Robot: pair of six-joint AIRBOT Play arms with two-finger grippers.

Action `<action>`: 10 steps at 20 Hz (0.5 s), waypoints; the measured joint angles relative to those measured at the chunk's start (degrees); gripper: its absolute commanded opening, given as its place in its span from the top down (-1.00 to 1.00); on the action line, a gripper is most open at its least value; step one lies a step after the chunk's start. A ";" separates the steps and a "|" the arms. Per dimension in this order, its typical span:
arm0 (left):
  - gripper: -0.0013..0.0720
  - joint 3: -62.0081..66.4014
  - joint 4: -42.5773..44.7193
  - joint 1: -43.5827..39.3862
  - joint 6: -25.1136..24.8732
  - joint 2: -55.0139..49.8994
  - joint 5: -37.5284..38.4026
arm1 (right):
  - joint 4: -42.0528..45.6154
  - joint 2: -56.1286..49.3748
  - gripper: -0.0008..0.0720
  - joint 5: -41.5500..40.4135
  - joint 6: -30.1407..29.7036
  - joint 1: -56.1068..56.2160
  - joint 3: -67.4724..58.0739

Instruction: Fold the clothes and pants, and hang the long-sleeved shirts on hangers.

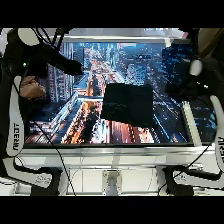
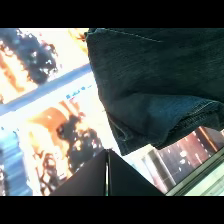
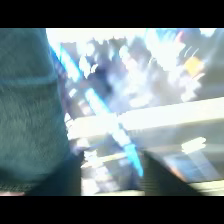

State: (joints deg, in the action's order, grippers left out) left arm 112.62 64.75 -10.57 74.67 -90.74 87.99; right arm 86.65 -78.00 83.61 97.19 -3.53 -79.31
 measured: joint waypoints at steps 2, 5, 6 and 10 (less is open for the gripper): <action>0.93 0.00 -1.16 0.00 0.04 0.00 0.02 | -17.62 0.83 0.35 -1.57 -9.25 -8.59 6.60; 0.93 0.00 -2.58 -0.11 0.46 0.02 0.02 | -32.13 1.22 0.36 -8.11 -18.64 -18.08 14.23; 0.93 0.00 -2.82 -0.11 0.96 0.00 0.02 | -33.44 1.31 0.35 -10.29 -20.31 -19.93 15.58; 0.93 0.00 -3.43 -0.11 1.84 0.02 0.00 | -37.05 1.46 -0.69 -16.98 -24.50 -23.04 18.56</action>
State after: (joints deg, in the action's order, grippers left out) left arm 112.62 61.32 -10.68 76.51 -90.72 87.99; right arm 49.60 -76.53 66.63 72.69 -26.57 -60.75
